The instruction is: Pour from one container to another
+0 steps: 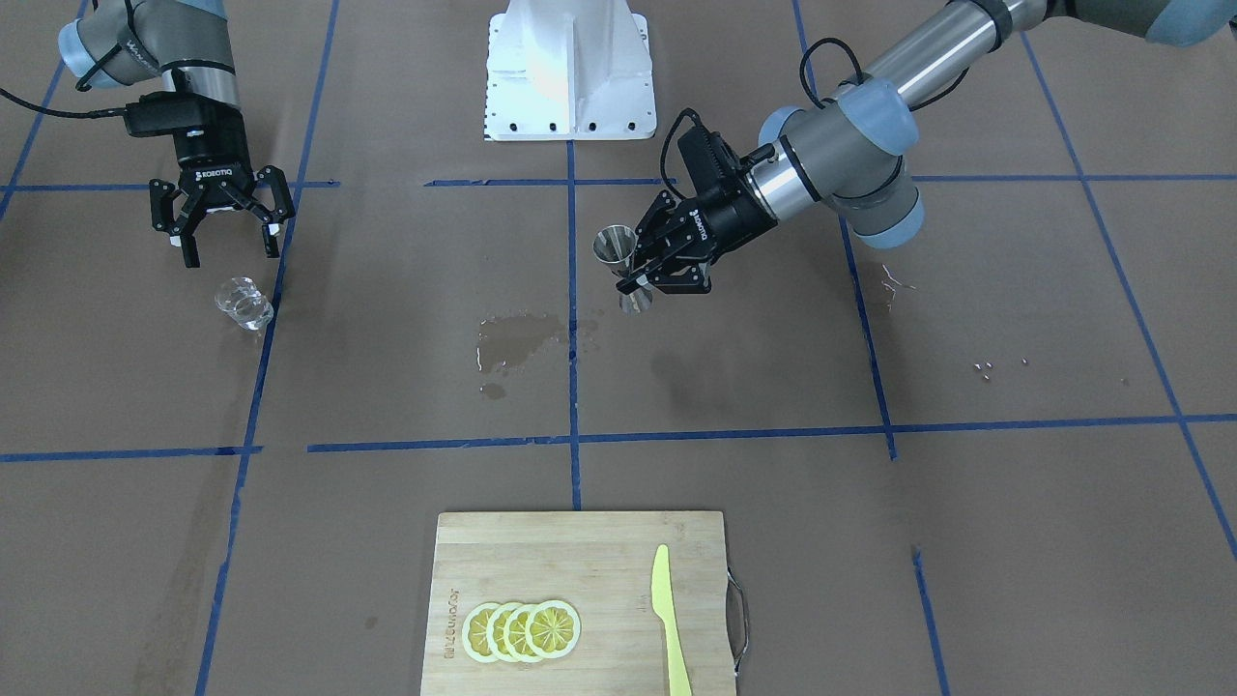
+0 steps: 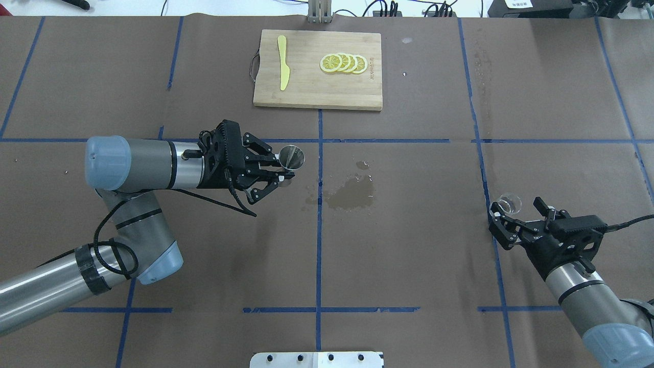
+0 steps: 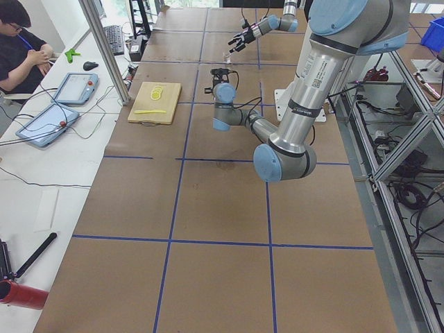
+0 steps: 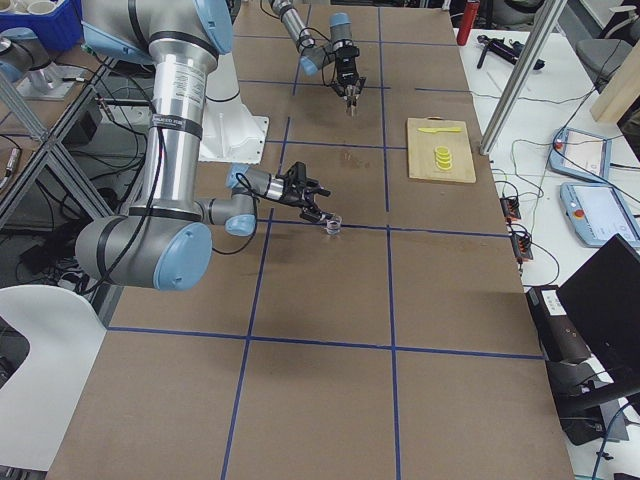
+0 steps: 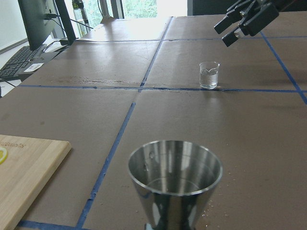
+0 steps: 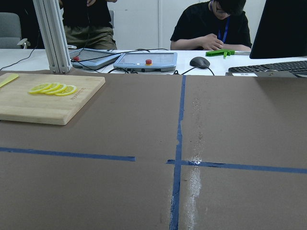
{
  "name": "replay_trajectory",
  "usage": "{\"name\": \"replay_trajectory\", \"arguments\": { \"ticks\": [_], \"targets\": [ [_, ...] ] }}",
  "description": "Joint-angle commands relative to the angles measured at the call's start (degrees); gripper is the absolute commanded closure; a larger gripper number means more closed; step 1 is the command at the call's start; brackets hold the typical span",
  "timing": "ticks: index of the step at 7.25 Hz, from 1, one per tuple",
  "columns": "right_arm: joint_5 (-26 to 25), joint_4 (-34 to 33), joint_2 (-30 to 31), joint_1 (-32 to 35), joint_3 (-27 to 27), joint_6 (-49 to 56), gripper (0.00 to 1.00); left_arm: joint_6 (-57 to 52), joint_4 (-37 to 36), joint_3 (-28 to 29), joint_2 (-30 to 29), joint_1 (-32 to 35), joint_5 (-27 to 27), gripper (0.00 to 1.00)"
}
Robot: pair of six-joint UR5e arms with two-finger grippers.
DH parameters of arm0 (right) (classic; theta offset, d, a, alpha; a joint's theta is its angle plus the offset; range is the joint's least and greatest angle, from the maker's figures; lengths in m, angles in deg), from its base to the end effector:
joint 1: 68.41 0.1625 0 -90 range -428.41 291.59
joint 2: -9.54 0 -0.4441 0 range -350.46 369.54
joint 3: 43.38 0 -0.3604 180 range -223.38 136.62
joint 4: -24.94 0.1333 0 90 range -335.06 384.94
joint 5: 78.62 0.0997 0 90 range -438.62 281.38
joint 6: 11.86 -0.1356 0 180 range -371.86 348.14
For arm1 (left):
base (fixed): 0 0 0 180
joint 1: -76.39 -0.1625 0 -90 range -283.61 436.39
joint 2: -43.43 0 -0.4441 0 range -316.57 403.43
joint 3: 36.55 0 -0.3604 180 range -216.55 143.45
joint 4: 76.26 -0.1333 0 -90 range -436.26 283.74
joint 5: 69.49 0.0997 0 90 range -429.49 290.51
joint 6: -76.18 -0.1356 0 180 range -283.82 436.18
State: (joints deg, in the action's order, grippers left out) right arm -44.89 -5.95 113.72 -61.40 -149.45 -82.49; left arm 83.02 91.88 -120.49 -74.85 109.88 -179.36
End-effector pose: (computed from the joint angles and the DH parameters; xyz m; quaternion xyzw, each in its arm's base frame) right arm -0.3328 -0.2889 0.5305 0.4977 -0.3430 0.1561 0.7812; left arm 0.4953 -0.4323 0.2963 0.5858 0.4913 0.3852 0.5168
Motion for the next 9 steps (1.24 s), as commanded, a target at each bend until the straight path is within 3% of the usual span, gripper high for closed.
{"name": "replay_trajectory", "arguments": {
  "ticks": [1,3,9],
  "targets": [
    [-5.3,2.1,-2.6,-1.4,5.7,0.0,0.00,0.0,0.0,0.0,0.1,0.0,0.0,1.00],
    [-7.7,2.2,-5.7,-1.9,10.5,0.1,0.00,0.0,0.0,0.0,0.1,0.0,0.1,1.00],
    [-9.2,3.2,-8.2,-2.0,16.4,0.0,0.02,0.0,0.1,-0.1,0.1,0.0,0.0,1.00]
  ]
}}
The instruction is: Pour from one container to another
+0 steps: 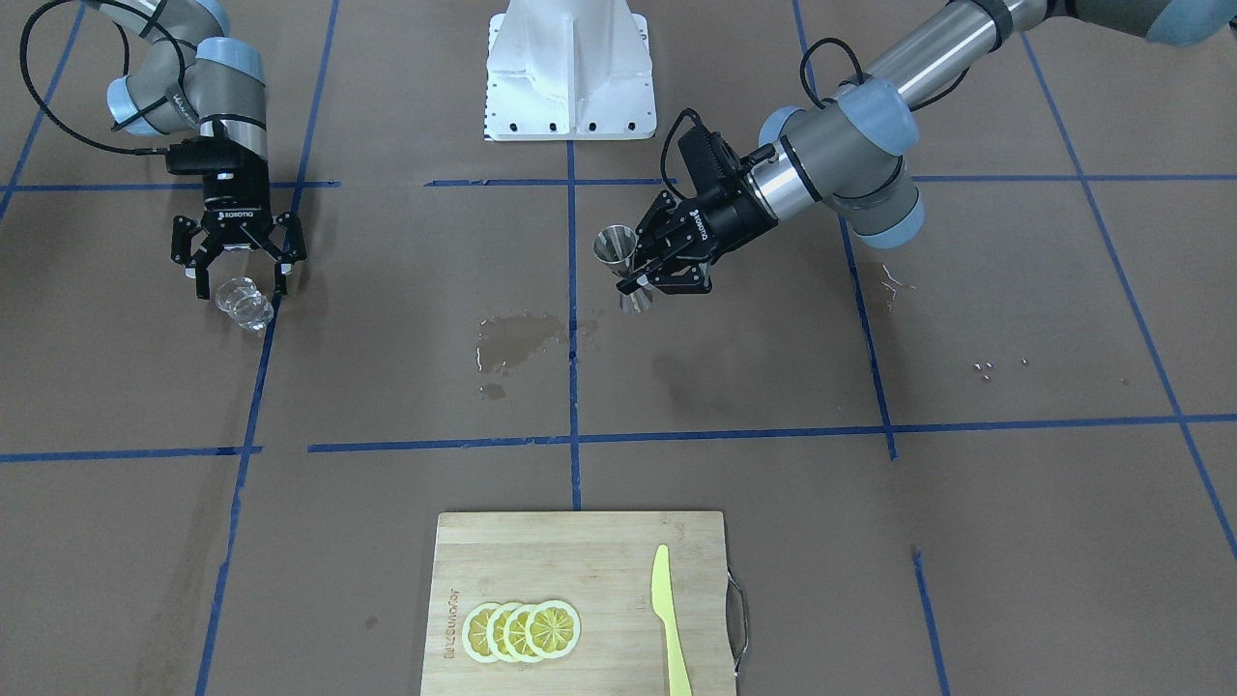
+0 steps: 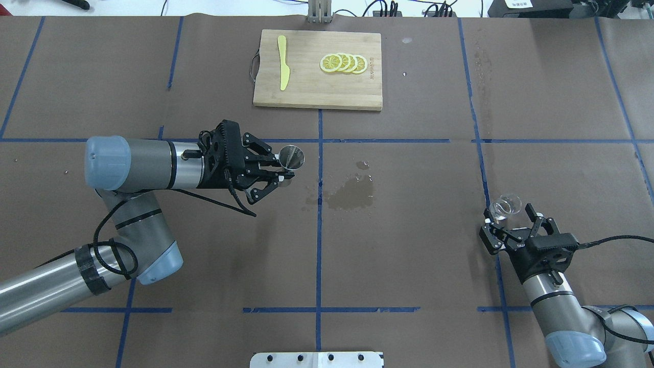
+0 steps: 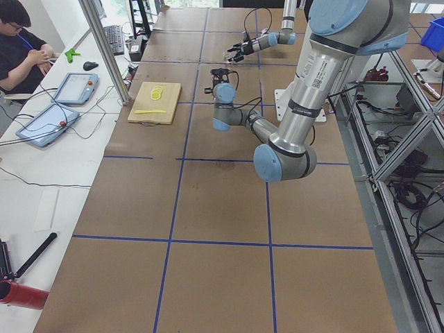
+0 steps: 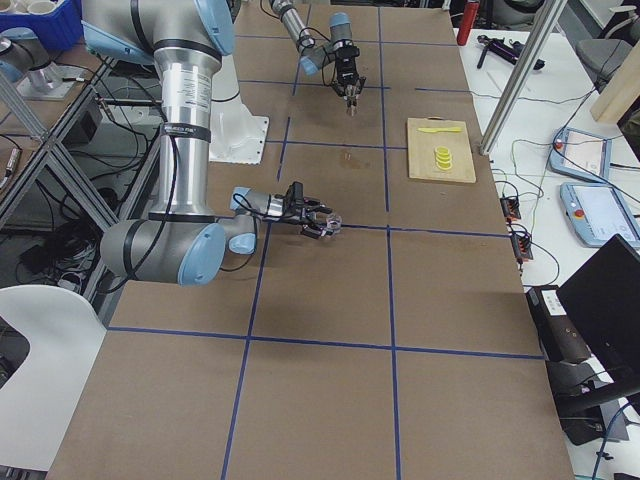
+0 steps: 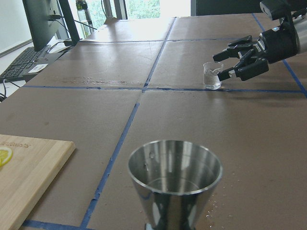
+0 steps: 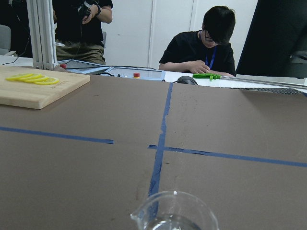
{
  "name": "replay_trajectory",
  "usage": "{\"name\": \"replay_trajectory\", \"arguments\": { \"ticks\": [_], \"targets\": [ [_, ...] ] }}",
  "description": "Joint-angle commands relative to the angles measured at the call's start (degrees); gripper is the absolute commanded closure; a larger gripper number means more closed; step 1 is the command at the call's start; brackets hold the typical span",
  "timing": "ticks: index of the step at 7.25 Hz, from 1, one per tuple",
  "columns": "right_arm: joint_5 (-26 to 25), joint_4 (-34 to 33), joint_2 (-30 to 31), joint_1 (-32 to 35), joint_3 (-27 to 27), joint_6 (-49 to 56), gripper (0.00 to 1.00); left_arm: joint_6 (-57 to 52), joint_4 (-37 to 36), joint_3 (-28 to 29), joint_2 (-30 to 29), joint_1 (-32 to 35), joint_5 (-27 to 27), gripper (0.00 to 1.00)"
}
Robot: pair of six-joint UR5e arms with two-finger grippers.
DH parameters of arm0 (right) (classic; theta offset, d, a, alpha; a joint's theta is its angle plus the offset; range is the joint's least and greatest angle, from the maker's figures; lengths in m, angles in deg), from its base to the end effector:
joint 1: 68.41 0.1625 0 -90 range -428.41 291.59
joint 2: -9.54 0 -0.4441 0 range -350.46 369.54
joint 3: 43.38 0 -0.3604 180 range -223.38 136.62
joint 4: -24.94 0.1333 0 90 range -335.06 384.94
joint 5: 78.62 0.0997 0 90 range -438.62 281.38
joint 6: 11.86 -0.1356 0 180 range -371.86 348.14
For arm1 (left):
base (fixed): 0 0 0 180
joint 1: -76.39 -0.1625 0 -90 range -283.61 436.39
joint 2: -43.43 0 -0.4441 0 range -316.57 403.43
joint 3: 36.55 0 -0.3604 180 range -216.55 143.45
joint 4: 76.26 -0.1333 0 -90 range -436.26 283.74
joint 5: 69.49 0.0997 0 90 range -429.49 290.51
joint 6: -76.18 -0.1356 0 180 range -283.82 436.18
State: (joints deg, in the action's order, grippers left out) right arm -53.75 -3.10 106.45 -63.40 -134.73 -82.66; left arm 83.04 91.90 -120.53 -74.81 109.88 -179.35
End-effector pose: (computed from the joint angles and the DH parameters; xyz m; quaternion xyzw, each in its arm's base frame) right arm -0.3840 -0.2910 0.5868 0.5473 -0.2899 0.1607 0.7685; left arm 0.4950 -0.4321 0.2964 0.5859 0.4914 0.3850 0.5168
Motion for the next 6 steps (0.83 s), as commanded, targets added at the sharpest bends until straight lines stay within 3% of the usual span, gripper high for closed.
{"name": "replay_trajectory", "arguments": {
  "ticks": [1,3,6],
  "targets": [
    [-0.4,1.5,-0.8,0.0,2.0,0.6,0.08,0.0,0.0,0.0,0.0,0.0,0.1,1.00],
    [-0.4,2.5,-1.0,0.0,2.2,1.0,0.39,0.0,0.1,-0.1,0.0,-0.1,0.0,1.00],
    [-0.4,2.6,-1.0,0.0,2.2,1.0,0.42,0.0,0.1,-0.1,0.1,-0.1,0.1,1.00]
  ]
}}
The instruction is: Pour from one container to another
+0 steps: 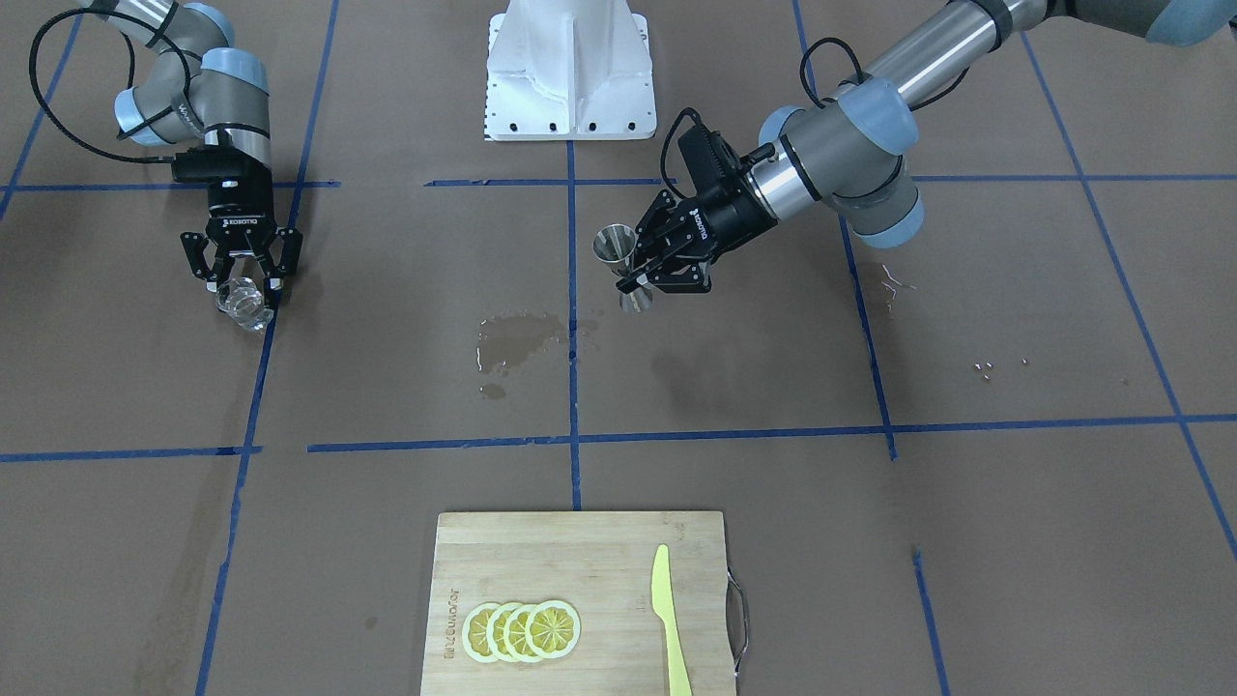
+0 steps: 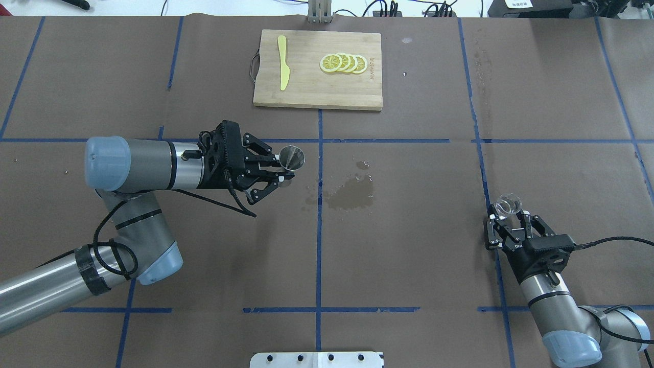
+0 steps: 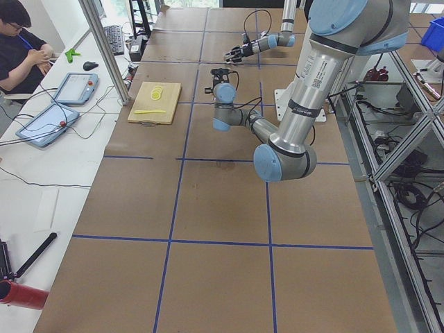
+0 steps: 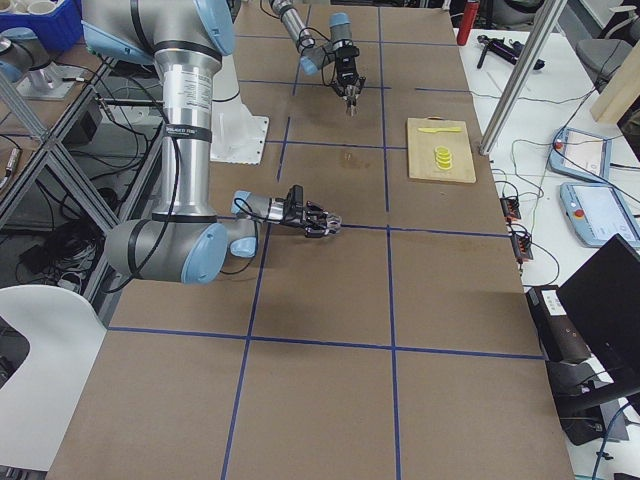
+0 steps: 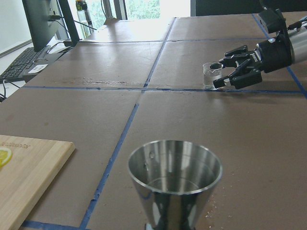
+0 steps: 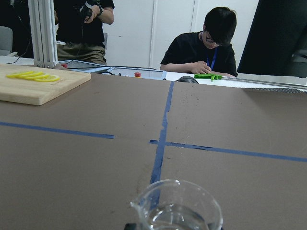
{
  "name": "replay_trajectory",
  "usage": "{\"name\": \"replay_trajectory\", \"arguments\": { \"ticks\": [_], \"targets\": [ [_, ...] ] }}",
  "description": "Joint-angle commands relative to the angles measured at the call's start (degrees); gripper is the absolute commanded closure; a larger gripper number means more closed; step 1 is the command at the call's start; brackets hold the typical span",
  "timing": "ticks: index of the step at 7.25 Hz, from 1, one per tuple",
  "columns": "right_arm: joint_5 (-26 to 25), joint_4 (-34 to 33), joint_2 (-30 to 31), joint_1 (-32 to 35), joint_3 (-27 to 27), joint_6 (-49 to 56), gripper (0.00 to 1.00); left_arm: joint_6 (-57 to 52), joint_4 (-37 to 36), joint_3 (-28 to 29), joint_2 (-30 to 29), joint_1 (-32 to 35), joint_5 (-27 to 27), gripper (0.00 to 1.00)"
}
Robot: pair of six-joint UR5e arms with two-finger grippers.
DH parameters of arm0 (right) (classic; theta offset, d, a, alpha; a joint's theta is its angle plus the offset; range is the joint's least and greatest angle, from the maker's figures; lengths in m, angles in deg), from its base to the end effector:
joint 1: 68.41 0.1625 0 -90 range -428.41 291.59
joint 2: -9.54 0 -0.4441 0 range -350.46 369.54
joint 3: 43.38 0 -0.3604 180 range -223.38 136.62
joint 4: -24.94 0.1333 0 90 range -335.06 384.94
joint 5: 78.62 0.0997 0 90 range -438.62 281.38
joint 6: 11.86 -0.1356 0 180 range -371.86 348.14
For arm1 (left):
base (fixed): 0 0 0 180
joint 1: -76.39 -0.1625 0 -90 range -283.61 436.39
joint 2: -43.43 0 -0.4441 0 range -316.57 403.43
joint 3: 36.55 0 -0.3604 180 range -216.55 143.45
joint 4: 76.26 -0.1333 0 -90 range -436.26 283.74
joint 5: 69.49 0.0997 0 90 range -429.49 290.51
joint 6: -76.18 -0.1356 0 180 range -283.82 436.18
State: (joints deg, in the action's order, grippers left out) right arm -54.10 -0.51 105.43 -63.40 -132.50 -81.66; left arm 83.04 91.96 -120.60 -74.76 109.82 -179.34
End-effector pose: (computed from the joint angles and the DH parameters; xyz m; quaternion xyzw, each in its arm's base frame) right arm -0.3891 -0.2918 0.5924 0.5508 -0.2932 0.1617 0.7645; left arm 0.4950 -0.4313 0.2963 0.5861 0.4918 0.3851 0.5161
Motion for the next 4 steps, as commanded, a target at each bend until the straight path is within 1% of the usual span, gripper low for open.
{"name": "replay_trajectory", "arguments": {
  "ticks": [1,2,3,4],
  "targets": [
    [0.0,0.1,0.0,0.0,0.0,0.0,0.42,0.0,0.0,-0.1,0.1,0.0,0.1,1.00],
    [0.0,0.1,-0.1,0.0,0.0,0.0,0.45,0.0,0.0,-0.1,0.1,0.0,0.1,1.00],
    [0.0,0.1,-0.1,0.0,0.0,0.0,0.61,0.0,0.0,-0.1,0.1,0.0,0.1,1.00],
    [0.0,0.1,-0.4,0.0,0.0,0.0,0.71,0.0,0.0,-0.1,0.1,0.0,0.1,1.00]
  ]
}}
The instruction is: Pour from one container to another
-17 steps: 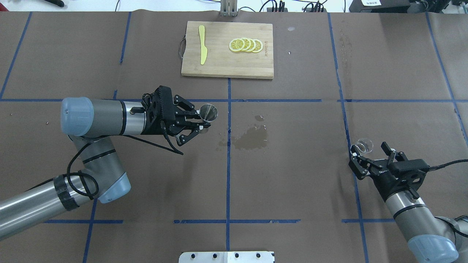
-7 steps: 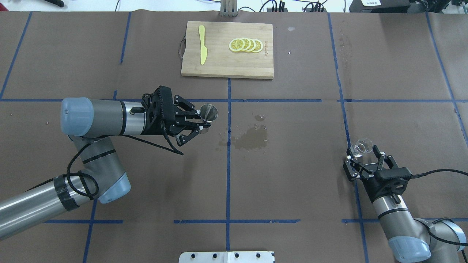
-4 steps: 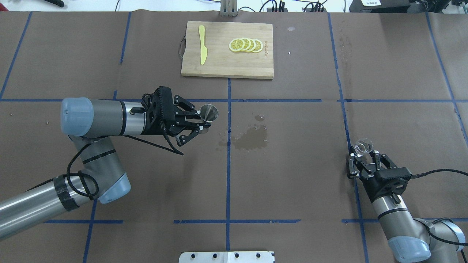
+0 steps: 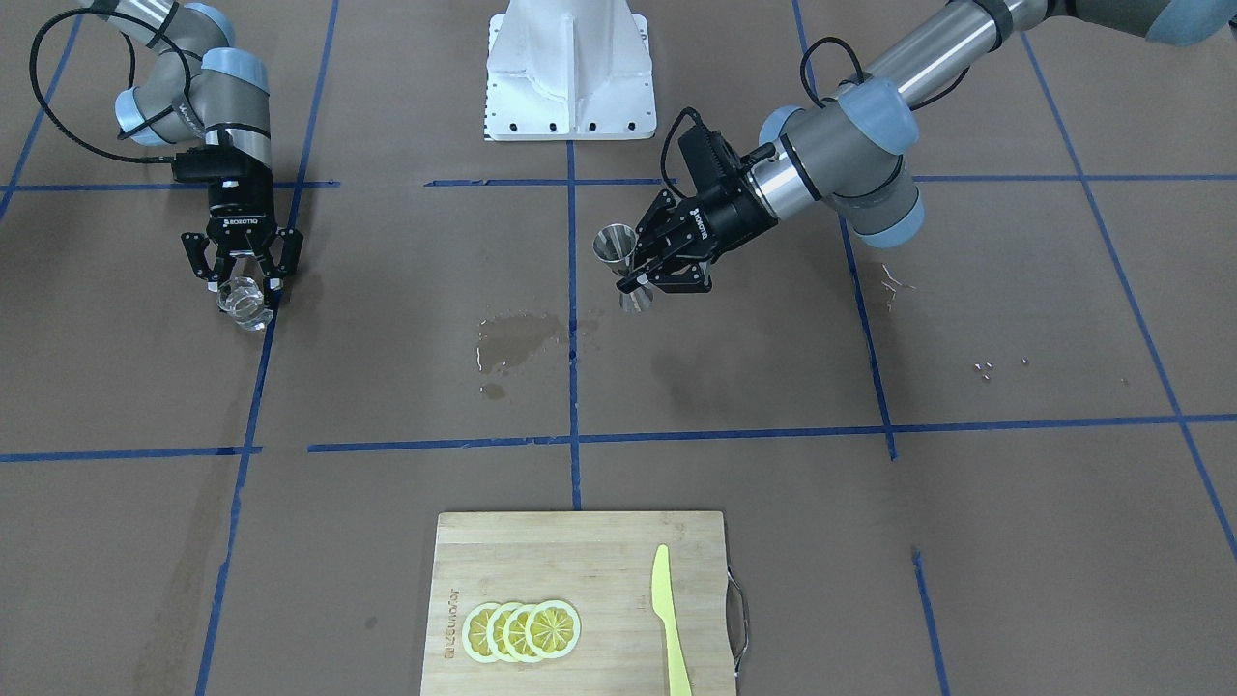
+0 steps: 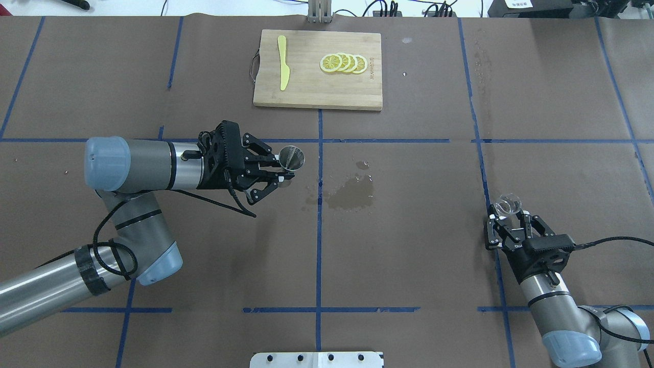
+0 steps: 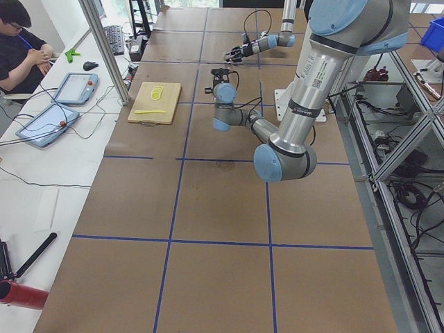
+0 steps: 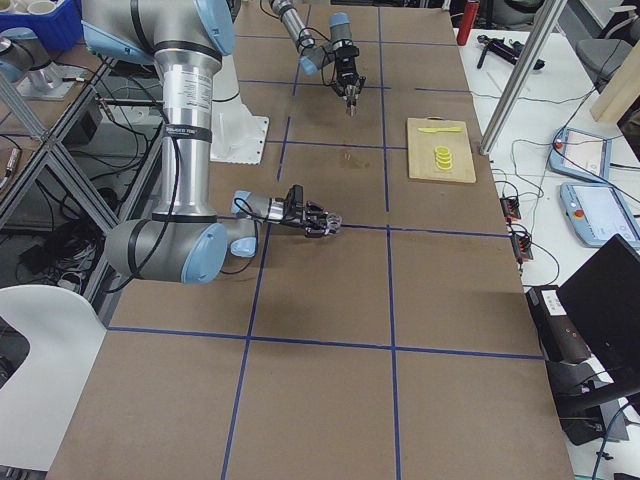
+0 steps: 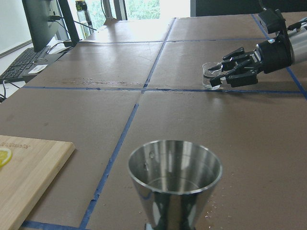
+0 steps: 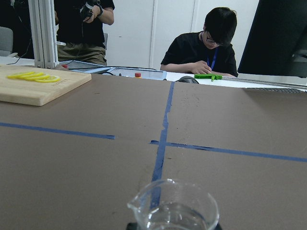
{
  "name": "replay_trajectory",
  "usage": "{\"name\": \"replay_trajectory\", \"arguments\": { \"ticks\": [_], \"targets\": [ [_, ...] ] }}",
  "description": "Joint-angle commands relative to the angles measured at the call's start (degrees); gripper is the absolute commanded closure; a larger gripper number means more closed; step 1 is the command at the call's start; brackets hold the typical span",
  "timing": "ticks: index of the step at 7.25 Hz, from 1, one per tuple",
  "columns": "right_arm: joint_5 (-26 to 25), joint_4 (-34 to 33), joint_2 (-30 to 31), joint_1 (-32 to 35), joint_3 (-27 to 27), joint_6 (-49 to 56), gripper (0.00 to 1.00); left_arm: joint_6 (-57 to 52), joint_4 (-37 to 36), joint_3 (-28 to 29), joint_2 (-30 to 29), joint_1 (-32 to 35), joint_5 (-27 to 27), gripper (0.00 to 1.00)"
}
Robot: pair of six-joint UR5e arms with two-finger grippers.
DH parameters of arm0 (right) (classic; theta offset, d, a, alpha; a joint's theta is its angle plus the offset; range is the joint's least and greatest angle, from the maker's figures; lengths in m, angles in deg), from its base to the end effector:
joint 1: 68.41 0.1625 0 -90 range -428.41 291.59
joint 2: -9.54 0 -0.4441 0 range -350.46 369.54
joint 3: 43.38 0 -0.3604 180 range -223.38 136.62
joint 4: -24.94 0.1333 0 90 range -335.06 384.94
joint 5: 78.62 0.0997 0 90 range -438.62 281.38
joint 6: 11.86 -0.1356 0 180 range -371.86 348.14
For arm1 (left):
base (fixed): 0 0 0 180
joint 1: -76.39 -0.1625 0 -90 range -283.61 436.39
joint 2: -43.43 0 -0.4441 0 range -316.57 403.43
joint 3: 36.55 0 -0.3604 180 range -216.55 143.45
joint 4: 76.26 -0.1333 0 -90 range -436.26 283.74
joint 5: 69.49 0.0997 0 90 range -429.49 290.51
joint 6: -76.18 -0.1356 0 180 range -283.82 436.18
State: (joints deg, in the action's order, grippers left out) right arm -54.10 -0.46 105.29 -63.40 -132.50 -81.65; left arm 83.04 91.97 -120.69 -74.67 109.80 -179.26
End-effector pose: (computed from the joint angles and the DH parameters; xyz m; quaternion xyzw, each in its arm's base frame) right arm -0.3901 -0.2919 0.5913 0.5507 -0.2945 0.1625 0.7640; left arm 0.4946 -0.4310 0.2966 0.5864 0.4916 0.3847 0.5162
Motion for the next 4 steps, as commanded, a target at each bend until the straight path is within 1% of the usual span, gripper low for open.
{"name": "replay_trajectory", "arguments": {
  "ticks": [1,3,4],
  "targets": [
    [0.0,0.0,-0.4,0.0,0.0,0.0,0.74,0.0,0.0,-0.1,0.1,0.0,0.0,1.00],
    [0.1,0.0,-0.6,0.1,-0.6,0.0,0.78,0.0,0.0,-0.1,0.1,0.1,-0.1,1.00],
    [0.1,0.0,-0.8,0.2,-0.9,0.1,0.90,0.0,0.0,-0.1,0.1,0.0,0.0,1.00]
  ]
}}
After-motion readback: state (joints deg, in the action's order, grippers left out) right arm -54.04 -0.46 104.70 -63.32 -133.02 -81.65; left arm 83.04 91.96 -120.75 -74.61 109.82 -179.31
